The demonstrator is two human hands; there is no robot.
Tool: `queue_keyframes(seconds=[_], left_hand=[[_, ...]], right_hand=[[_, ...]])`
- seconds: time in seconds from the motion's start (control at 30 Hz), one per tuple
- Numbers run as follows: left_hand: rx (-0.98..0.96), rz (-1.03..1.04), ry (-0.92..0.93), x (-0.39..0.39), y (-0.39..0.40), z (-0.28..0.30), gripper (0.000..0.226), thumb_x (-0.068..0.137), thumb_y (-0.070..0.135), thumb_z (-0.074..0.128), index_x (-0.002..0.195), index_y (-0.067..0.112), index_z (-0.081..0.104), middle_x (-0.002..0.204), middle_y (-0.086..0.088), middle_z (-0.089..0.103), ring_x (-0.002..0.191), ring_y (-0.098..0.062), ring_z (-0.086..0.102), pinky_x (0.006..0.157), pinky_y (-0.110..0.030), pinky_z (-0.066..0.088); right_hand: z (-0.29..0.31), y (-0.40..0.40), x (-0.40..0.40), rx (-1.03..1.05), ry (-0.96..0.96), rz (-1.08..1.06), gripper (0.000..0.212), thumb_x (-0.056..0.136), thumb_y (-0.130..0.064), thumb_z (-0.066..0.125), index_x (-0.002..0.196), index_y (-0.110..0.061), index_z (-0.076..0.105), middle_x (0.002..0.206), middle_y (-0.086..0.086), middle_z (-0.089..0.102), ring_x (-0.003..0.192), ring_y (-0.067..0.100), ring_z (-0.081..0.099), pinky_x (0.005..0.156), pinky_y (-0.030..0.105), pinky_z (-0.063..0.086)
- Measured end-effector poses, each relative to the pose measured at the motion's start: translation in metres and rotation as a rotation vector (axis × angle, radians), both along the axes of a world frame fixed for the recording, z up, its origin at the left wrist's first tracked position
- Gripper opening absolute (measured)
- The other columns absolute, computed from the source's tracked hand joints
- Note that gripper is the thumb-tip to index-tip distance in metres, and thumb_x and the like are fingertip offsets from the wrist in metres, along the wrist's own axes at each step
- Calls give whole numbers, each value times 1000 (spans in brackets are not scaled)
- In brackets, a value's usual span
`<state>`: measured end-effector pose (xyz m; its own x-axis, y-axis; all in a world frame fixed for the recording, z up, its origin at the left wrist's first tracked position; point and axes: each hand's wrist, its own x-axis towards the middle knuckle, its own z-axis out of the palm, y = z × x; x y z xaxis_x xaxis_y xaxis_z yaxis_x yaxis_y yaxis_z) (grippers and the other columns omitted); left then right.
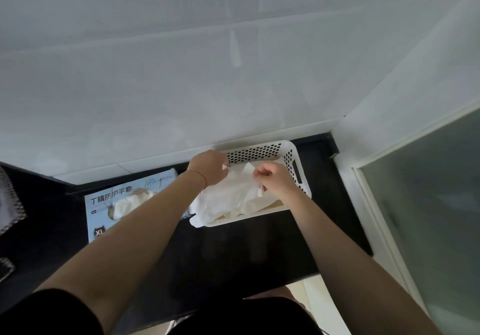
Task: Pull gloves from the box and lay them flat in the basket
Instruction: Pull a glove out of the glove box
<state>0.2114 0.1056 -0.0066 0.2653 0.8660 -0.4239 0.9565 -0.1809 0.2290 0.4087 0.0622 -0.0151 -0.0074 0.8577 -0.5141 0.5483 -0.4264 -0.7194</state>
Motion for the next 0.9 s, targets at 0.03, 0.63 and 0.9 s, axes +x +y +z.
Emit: queue_keyframes(seconds=[0.03, 0.63, 0.9], left_hand=[[3, 2, 12, 3, 1, -4, 31, 97, 34, 51, 125, 28, 62, 127, -1, 61, 113, -23, 58, 89, -34, 48], [149, -12, 250, 25, -23, -9, 18, 95, 24, 49, 108, 15, 58, 98, 0, 57, 86, -22, 60, 72, -34, 41], [-53, 79, 64, 19, -37, -20, 37, 91, 29, 56, 126, 20, 46, 117, 1, 59, 86, -19, 53, 66, -31, 42]], right_hand=[[-2, 1, 4, 9, -11, 0, 29, 92, 1, 49, 87, -19, 70, 93, 5, 69, 73, 14, 63, 78, 35, 58], [-8, 20, 21, -2, -437, 295, 44, 96, 3, 47, 136, -14, 57, 136, 8, 55, 119, 25, 56, 93, 29, 47], [8, 25, 30, 98, -662, 424, 32, 95, 1, 47, 126, -3, 55, 127, 10, 50, 100, 26, 61, 83, 31, 50]])
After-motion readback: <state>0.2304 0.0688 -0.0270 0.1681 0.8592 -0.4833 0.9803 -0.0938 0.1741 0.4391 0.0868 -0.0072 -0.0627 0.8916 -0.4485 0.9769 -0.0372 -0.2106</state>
